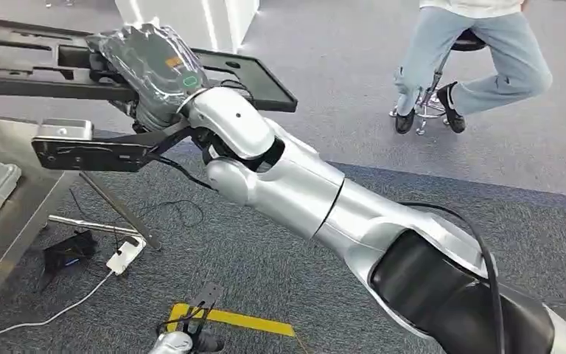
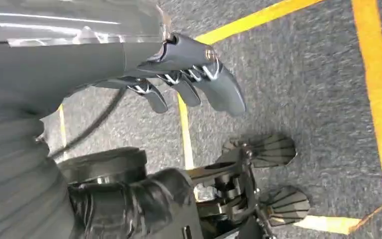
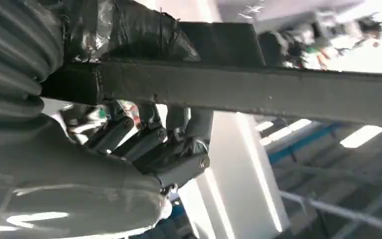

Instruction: Take the parts from the cabinet and place them on the table.

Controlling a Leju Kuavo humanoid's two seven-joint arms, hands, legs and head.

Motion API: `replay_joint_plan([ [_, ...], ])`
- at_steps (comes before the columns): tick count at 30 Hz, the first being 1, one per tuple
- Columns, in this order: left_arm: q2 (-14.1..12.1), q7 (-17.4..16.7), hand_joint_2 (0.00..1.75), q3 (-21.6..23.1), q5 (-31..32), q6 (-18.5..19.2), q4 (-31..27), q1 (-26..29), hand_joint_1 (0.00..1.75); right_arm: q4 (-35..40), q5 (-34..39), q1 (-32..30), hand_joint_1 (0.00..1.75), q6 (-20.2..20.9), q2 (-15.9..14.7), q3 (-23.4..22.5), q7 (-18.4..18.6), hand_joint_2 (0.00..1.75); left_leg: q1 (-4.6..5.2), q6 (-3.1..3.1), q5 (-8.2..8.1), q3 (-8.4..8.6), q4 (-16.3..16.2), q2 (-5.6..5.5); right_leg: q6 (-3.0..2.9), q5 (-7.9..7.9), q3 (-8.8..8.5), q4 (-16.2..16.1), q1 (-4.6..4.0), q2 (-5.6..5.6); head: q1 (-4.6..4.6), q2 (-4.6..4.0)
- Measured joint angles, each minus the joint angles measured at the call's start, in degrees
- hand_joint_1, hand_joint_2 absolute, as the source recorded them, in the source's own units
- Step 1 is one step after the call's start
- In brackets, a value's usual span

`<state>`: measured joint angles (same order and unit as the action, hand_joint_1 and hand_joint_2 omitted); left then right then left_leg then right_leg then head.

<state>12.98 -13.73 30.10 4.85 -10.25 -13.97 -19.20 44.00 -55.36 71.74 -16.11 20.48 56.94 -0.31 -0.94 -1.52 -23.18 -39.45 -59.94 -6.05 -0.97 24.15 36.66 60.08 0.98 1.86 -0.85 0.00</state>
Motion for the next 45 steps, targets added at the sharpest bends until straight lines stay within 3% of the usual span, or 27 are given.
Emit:
replay_joint_plan([
  [1, -0.02, -0.02, 1.75, 0.0, 0.02, 0.0, -0.02, -0.02, 0.0, 0.04, -0.05, 0.14, 1.75, 0.0, 0.18, 0.0, -0.02, 1.75, 0.19, -0.23, -1.64, -1.17, -2.51, 3.09, -0.2, -0.11, -0.11, -0.28, -0.1, -0.54, -0.33, 0.0],
  [2, -0.02, -0.02, 1.75, 0.0, 0.09, 0.0, 0.0, -0.2, 0.0, 0.04, -0.09, 0.27, 1.75, 0.0, 0.2, 0.0, -0.02, 1.75, 0.07, -0.55, -3.63, -3.16, -6.53, 4.47, -0.41, -0.08, -0.13, -0.29, -0.21, -1.45, -0.26, 0.0],
  [5, 0.0, -0.15, 1.75, 0.0, 0.13, 0.04, 0.0, -0.16, 0.0, 0.0, -0.22, -0.1, 1.75, 0.0, 0.18, 0.02, -0.02, 1.75, -0.16, -0.91, -6.22, -7.39, -14.82, 5.49, -0.5, 0.05, -0.08, -0.29, -0.39, -4.19, -0.26, 0.0],
  [6, -0.02, -0.17, 1.75, 0.0, 0.09, 0.07, 0.0, -0.06, 0.0, 0.0, -0.24, -0.15, 1.75, 0.0, 0.2, 0.02, 0.0, 1.75, -0.16, -0.91, -5.06, -6.63, -13.39, 5.63, -0.48, 0.07, 0.01, -0.28, -0.42, -5.07, -0.28, 0.0],
  [8, -0.07, -0.24, 1.75, 0.0, 0.07, 0.07, 0.0, -0.01, 0.0, 0.0, -0.29, -0.14, 1.75, 0.0, 0.2, 0.02, -0.02, 1.75, -0.1, -0.64, -0.9, -1.59, -4.78, 6.6, -0.38, 0.21, -0.09, -0.26, -0.45, -6.59, -0.26, 0.0],
  [9, -0.07, -0.24, 1.75, 0.0, 0.07, 0.07, 0.0, -0.1, 0.0, 0.02, -0.31, -0.1, 1.75, 0.0, 0.22, 0.02, -0.02, 1.75, 0.22, -0.34, 0.63, 1.48, 0.2, 9.21, -0.23, 0.3, -0.31, -0.26, -0.56, -7.14, -0.31, 0.0],
  [10, -0.07, -0.24, 1.75, 0.0, 0.07, 0.07, 0.0, -0.23, 0.0, 0.02, -0.31, -0.09, 1.75, 0.0, 0.22, 0.02, -0.02, 1.75, 1.1, 0.02, -0.18, 2.35, 1.56, 10.83, 0.05, 0.47, -0.33, -0.28, -0.96, -7.64, -0.24, 0.0],
  [14, -0.11, -0.13, 1.75, 0.0, -0.13, 0.11, 0.0, -0.35, 0.0, 0.02, -0.79, -0.09, 1.75, 0.56, 0.22, 0.13, 0.0, 1.75, 1.32, 1.52, 0.34, 2.42, 2.4, 8.03, 1.34, 0.7, -1.4, -0.96, -0.92, -9.9, -0.17, 0.0],
  [15, 0.09, -0.18, 1.75, 0.0, -0.39, 0.11, 0.0, -0.24, 0.0, 0.04, -0.85, -0.1, 1.75, 1.42, -0.07, 0.13, 0.18, 1.75, 0.6, 1.92, 0.72, 3.02, 2.98, 7.51, 1.89, 1.24, -1.1, -0.31, -0.44, -8.25, -0.04, 0.0],
  [17, 0.46, -0.66, 1.75, 0.0, -1.97, -0.11, 0.0, -0.6, 0.0, 1.23, -0.92, -0.01, 1.75, 4.31, -2.17, 0.13, 0.15, 1.75, 0.69, 2.61, 0.91, 3.03, 3.0, 6.36, 2.0, 4.76, 1.63, 5.79, -0.47, -3.3, 0.13, 0.0],
  [19, 1.18, -1.03, 1.75, -0.02, -3.87, -0.26, 0.0, -0.54, 0.0, 4.01, -0.92, -0.94, 1.75, 7.33, -5.36, 0.11, 0.07, 1.75, 0.8, 3.03, 0.81, 2.97, 2.91, 4.51, 1.96, 7.81, 5.86, 14.13, -0.48, -1.95, 0.22, 0.0],
  [20, 1.38, -1.07, 1.75, -0.07, -4.52, -0.26, 0.0, -0.34, 0.0, 5.29, -0.92, -1.56, 1.75, 8.37, -6.61, 0.11, -0.02, 1.75, 0.83, 3.05, 0.79, 2.97, 2.81, 3.49, 1.93, 7.82, 7.14, 16.0, -0.51, -1.81, 0.2, 0.0],
  [21, 1.53, -1.11, 1.75, -0.13, -5.05, -0.04, 0.0, 0.05, 0.0, 6.14, -0.92, -2.12, 1.75, 9.23, -7.87, 0.11, -0.18, 1.75, 0.83, 3.04, 0.77, 2.97, 2.64, 2.41, 1.83, 6.36, 7.1, 15.04, -0.5, -1.77, 0.29, 0.0],
  [23, 1.51, -1.2, 1.75, -0.26, -6.19, 0.66, 0.0, 0.39, 0.0, 6.84, -0.92, -2.36, 1.75, 10.47, -9.6, 0.11, -0.7, 1.75, 0.82, 2.8, 0.56, 2.82, 2.1, 0.61, 1.41, 1.24, 3.98, 6.77, -0.44, -1.02, 0.37, 0.0],
  [24, 1.53, -1.2, 1.75, -0.39, -6.49, 0.99, 0.0, 0.37, 0.0, 7.37, -0.92, -2.29, 1.75, 10.8, -9.88, 0.11, -1.18, 1.75, 0.79, 2.57, 0.3, 2.63, 1.7, 0.02, 1.34, -0.94, 1.91, 2.06, -0.26, 0.32, 0.33, 0.0],
  [25, 1.62, -1.55, 1.75, -0.5, -6.93, 1.75, 0.0, 0.3, 0.0, 7.87, -1.16, -2.24, 1.75, 10.99, -10.32, 0.11, -2.01, 1.75, 0.82, 2.24, 0.01, 2.14, 1.24, -0.21, 1.45, -0.23, 1.02, 0.63, -0.01, 2.64, 0.26, 0.0],
  [29, 0.96, -4.57, 1.75, -1.14, -9.01, 7.22, 0.02, -0.04, 0.0, 9.05, -2.93, -0.92, 1.75, 12.04, -12.37, 1.07, -8.45, 1.75, 0.71, 1.45, 0.12, 1.47, 1.07, -1.92, 1.01, -0.58, 0.94, 0.22, -0.48, 0.04, 0.35, 0.0],
  [30, 0.48, -4.81, 1.75, -1.36, -9.38, 7.65, 0.02, 0.04, 0.0, 9.03, -3.26, -0.41, 1.75, 12.28, -12.94, 1.62, -9.42, 1.75, 0.64, 1.36, -0.28, 1.0, 0.73, -0.86, 0.58, -0.76, 0.69, -0.21, -0.06, -0.84, 0.31, 0.0],
  [31, 0.48, -4.94, 1.75, -1.46, -9.77, 7.96, 0.02, 0.02, 0.0, 9.0, -3.79, 0.06, 1.75, 12.35, -13.27, 2.36, -10.08, 1.75, 1.13, 0.99, -1.25, 0.44, -0.74, 2.37, 0.34, -0.72, 0.53, -0.34, -0.17, -1.43, 0.09, 0.0],
  [32, 0.33, -4.94, 1.75, -1.51, -10.01, 8.15, 0.02, -0.12, 0.0, 9.01, -4.09, 0.81, 1.75, 12.35, -13.57, 3.08, -10.62, 1.75, 0.97, 0.67, -3.18, -1.22, -4.13, 4.29, 0.16, -0.72, 0.55, -0.37, -0.22, -2.0, -0.11, 0.0],
  [34, 0.0, -4.87, 1.75, -1.86, -10.62, 8.2, 0.02, -0.27, 0.0, 9.03, -4.46, 1.69, 1.75, 12.35, -13.94, 4.57, -11.21, 1.75, 0.68, 0.24, -6.49, -5.52, -12.67, 5.48, 0.03, -0.57, 0.47, -0.37, -0.29, -3.32, -0.11, 0.0],
  [36, -0.15, -4.64, 1.75, -2.53, -11.23, 8.2, 0.02, -0.16, 0.0, 9.01, -4.46, 1.73, 1.75, 12.35, -14.2, 6.09, -11.37, 1.75, 0.66, 0.22, -6.04, -7.03, -14.93, 5.63, -0.05, -0.38, 0.36, -0.36, -0.34, -4.88, -0.13, 0.0],
  [38, -0.37, -4.44, 1.75, -2.78, -11.74, 8.2, 0.02, -0.07, 0.0, 9.0, -4.33, 1.82, 1.75, 12.31, -14.38, 6.93, -11.43, 1.75, 0.68, 0.47, -1.84, -3.62, -7.94, 6.22, 0.05, -0.16, 0.16, -0.36, -0.41, -6.42, -0.09, 0.0],
  [39, -0.42, -4.28, 1.75, -3.19, -12.07, 8.2, 0.02, -0.1, 0.0, 8.98, -4.2, 2.09, 1.75, 12.24, -14.42, 7.08, -11.56, 1.75, 0.9, 0.7, 0.43, -0.77, -2.71, 7.71, 0.22, -0.02, -0.03, -0.36, -0.43, -7.17, -0.11, 0.0],
  [40, -0.44, -4.2, 1.75, -3.5, -12.2, 8.2, 0.02, -0.18, 0.0, 8.98, -4.0, 2.54, 1.75, 12.2, -14.44, 7.35, -11.69, 1.75, 1.32, 0.91, 0.74, 1.0, 0.86, 10.28, 0.42, 0.12, -0.21, -0.38, -0.54, -7.76, -0.11, 0.0],
  [44, -0.52, -3.87, 1.75, -4.2, -12.68, 8.2, 0.02, -0.19, 0.0, 8.81, -3.63, 3.47, 1.75, 12.13, -14.6, 8.19, -12.2, 1.75, 1.94, 2.04, 0.42, 1.51, 1.64, 7.65, 1.61, 0.8, -1.29, -0.79, -1.0, -10.49, 0.0, 0.0],
  [45, -0.59, -3.76, 1.75, -4.46, -12.7, 8.2, 0.02, -0.09, 0.0, 8.74, -3.5, 3.7, 1.75, 12.11, -14.58, 8.52, -12.28, 1.75, 1.31, 2.46, 0.77, 2.26, 2.26, 6.88, 2.23, 1.17, -1.45, -0.62, -0.97, -10.01, 0.07, 0.0],
])
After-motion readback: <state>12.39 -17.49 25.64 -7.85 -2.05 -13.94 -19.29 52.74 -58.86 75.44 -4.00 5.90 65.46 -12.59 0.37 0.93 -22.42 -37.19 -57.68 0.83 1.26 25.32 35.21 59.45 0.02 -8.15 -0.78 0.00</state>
